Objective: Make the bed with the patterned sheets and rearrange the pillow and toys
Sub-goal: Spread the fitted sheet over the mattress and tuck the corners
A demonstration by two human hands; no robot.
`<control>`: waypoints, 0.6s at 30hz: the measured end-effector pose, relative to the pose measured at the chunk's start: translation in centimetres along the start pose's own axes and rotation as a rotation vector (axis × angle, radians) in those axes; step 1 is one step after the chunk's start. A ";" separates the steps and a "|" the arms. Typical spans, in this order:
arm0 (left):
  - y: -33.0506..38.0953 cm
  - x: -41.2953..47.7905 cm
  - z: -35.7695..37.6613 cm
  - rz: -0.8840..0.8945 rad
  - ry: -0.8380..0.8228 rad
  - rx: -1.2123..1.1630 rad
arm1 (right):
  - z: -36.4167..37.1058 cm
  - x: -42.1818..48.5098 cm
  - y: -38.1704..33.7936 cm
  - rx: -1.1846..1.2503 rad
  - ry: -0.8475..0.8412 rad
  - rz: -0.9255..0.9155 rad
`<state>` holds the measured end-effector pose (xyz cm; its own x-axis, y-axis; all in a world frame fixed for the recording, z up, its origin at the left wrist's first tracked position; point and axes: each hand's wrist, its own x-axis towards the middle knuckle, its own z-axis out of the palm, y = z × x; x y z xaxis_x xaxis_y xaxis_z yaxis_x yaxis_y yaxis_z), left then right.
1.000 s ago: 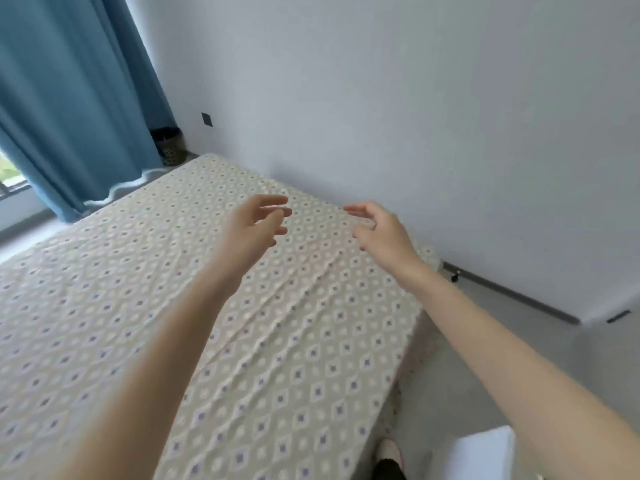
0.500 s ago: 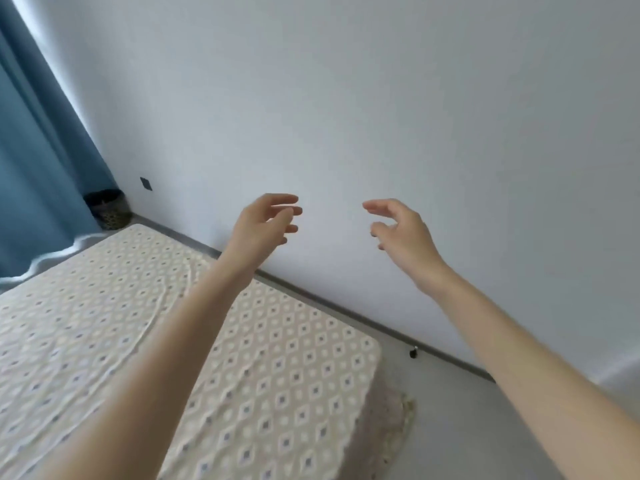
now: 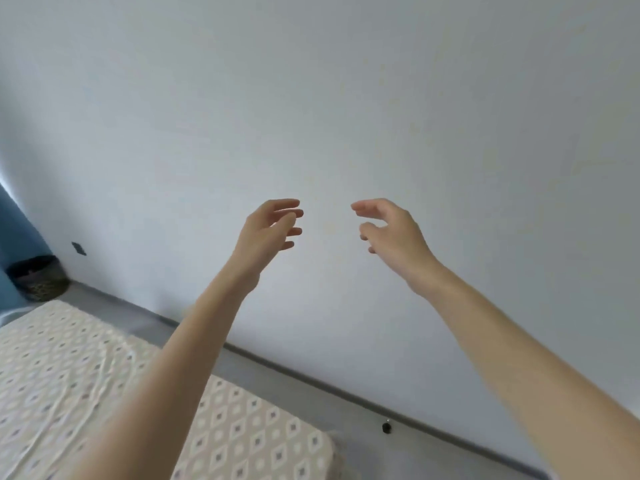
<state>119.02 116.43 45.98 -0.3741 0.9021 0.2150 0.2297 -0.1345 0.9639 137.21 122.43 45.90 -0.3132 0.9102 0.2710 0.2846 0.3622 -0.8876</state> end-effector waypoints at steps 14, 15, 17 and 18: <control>-3.3 16.4 3.5 -0.066 0.253 0.045 | 0.2 20.4 6.2 0.061 -0.292 -0.073; -3.9 17.2 3.4 -0.072 0.289 0.054 | 0.7 21.7 6.7 0.066 -0.324 -0.087; -5.1 18.7 3.1 -0.094 0.388 0.064 | 1.9 24.4 7.8 0.069 -0.410 -0.121; -5.6 19.2 2.8 -0.105 0.430 0.070 | 2.6 25.4 8.1 0.073 -0.444 -0.139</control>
<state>113.09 135.70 44.26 -0.7345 0.6552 0.1767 0.2254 -0.0101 0.9742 129.25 147.94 44.64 -0.7057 0.6742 0.2178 0.1528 0.4450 -0.8824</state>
